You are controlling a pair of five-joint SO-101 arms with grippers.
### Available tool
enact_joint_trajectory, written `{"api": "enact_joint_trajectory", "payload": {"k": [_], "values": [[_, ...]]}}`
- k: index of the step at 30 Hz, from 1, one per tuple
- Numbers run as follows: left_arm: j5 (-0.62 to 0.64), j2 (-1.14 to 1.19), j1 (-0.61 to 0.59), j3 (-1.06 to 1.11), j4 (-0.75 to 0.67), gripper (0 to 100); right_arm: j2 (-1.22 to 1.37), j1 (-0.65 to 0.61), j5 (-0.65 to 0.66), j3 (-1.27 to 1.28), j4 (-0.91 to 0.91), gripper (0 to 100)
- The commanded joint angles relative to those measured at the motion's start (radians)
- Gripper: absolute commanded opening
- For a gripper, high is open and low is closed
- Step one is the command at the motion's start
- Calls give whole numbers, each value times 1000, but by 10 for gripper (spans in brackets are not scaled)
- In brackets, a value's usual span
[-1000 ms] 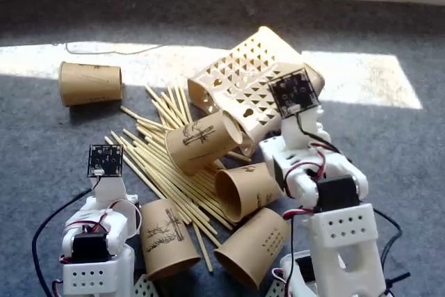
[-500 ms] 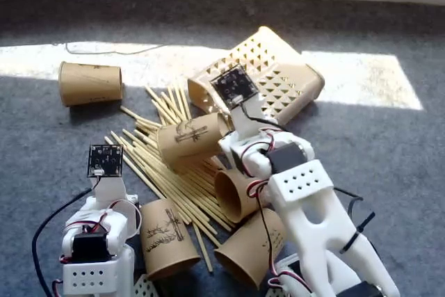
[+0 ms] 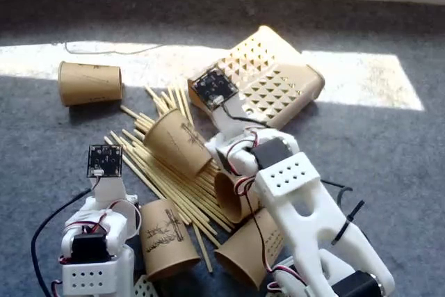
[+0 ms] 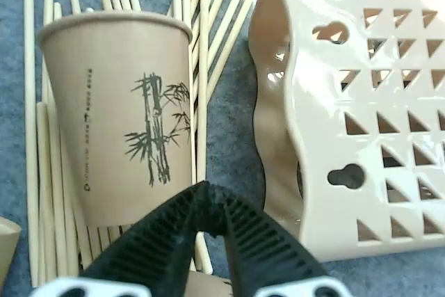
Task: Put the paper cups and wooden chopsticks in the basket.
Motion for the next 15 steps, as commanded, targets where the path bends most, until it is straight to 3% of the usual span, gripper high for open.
{"api": "enact_joint_trajectory", "payload": {"k": [1,4,7,10,15], "values": [[-8,-10,-2,19,3,7,-5,36,-5,-107,93,96],[-8,-10,-2,19,3,7,-4,38,-2,-153,113,182],[-8,-10,-2,19,3,7,5,36,98,-162,110,232],[-8,-10,-2,19,3,7,7,50,193,-160,110,239],[-8,-10,-2,19,3,7,7,97,206,-160,108,239]]}}
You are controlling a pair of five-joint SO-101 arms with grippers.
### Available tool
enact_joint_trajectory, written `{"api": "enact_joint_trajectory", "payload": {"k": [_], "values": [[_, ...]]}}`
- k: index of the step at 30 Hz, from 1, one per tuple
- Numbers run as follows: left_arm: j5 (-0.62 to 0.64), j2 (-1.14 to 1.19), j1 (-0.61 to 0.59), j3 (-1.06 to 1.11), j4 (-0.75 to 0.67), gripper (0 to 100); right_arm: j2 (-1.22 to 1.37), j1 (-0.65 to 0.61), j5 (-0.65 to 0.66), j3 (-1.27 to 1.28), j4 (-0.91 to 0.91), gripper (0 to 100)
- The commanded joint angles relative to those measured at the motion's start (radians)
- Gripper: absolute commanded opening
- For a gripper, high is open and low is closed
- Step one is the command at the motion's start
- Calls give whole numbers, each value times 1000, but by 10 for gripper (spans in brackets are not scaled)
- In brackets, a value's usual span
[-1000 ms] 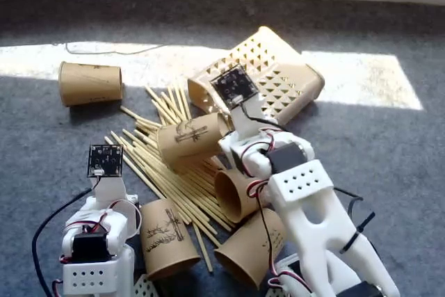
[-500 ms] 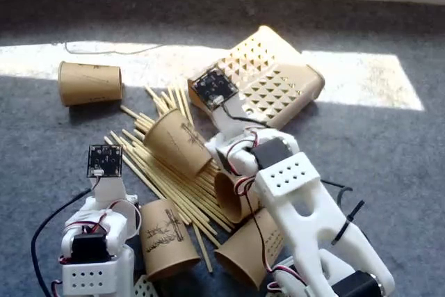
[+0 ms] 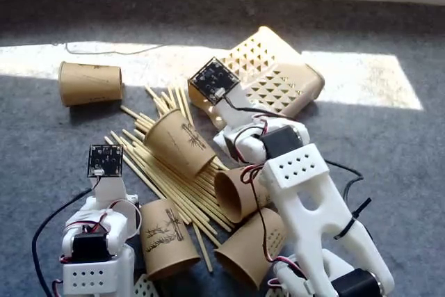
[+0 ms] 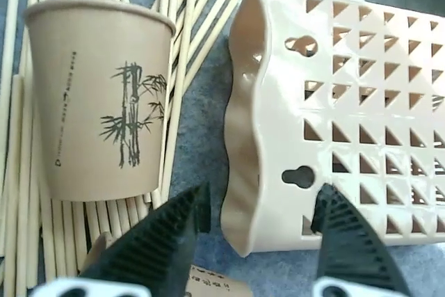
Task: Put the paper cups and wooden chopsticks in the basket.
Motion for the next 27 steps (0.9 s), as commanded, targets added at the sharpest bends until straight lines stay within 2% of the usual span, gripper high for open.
{"api": "enact_joint_trajectory", "payload": {"k": [1,6,12,17,27], "values": [[-8,-10,-2,19,3,7,-5,35,20,-48,2,239],[-8,-10,-2,19,3,7,-4,42,20,-33,-27,239],[-8,-10,-2,19,3,7,-4,42,21,128,-226,239],[-8,-10,-2,19,3,7,-4,44,103,185,-265,239],[-8,-10,-2,19,3,7,-5,145,106,329,-498,239]]}}
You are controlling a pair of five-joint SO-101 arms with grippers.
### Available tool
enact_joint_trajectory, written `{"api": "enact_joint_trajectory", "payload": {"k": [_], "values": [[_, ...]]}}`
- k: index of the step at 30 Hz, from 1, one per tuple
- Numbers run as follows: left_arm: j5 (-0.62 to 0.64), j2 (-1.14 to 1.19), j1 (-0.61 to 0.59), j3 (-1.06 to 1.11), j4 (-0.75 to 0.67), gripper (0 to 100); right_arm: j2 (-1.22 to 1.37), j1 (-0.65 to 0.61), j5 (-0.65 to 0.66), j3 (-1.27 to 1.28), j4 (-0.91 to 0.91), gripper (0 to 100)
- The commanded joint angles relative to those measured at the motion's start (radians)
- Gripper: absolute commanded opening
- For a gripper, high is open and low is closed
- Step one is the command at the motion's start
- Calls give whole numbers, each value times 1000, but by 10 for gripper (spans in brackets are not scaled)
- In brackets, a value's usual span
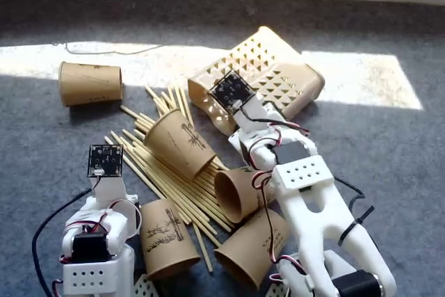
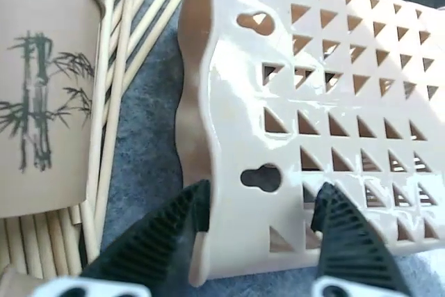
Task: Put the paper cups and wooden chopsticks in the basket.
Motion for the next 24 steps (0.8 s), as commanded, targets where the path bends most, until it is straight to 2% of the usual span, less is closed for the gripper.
{"api": "enact_joint_trajectory", "payload": {"k": [1,5,18,24], "values": [[-8,-10,-2,19,3,7,-5,41,20,31,-79,239],[-8,-10,-2,19,3,7,-7,73,94,47,-81,238],[-8,-10,-2,19,3,7,-18,246,92,47,-81,238],[-8,-10,-2,19,3,7,-19,315,-12,45,-81,238]]}}
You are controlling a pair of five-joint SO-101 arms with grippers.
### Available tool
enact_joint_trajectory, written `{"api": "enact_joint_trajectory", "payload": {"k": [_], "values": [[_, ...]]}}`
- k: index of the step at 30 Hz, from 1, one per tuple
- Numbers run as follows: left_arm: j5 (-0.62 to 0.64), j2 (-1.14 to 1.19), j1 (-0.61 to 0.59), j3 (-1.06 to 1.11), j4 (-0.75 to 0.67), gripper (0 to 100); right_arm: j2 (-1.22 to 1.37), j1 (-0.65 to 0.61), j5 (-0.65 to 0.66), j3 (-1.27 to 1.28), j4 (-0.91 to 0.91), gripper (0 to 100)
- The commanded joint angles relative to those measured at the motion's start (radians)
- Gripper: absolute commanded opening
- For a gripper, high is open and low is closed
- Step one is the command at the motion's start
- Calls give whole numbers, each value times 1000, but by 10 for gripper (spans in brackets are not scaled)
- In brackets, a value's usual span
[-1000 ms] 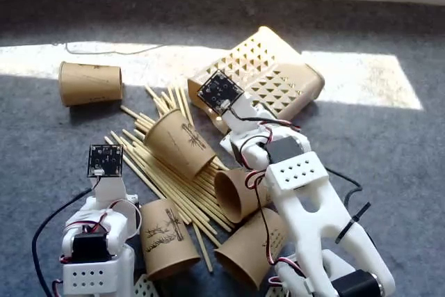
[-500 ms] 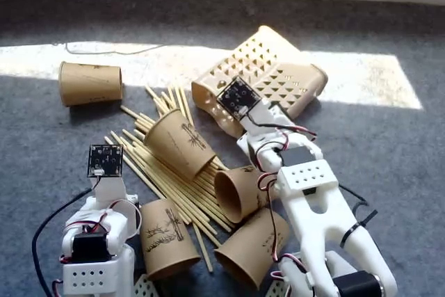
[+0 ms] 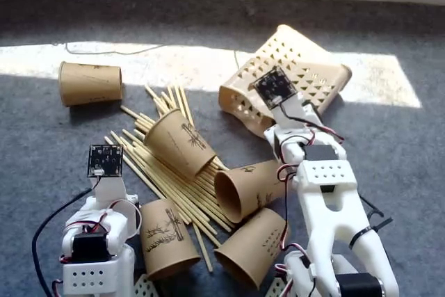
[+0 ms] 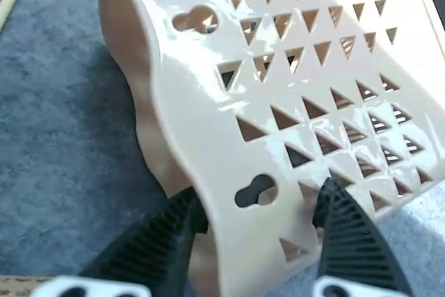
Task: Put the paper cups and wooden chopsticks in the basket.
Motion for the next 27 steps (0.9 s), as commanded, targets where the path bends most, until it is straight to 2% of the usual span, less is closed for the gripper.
{"api": "enact_joint_trajectory", "payload": {"k": [1,9,14,16,20,27], "values": [[-8,-10,-2,19,3,7,-18,64,-41,-4,-27,238],[-8,-10,-2,19,3,7,-18,84,-38,-4,-24,222],[-8,-10,-2,19,3,7,-18,84,-37,-12,-27,50],[-8,-10,-2,19,3,7,-19,84,-37,-13,-27,10],[-8,-10,-2,19,3,7,-73,84,-37,-10,-27,5],[-8,-10,-2,19,3,7,-354,77,-35,-2,-4,5]]}}
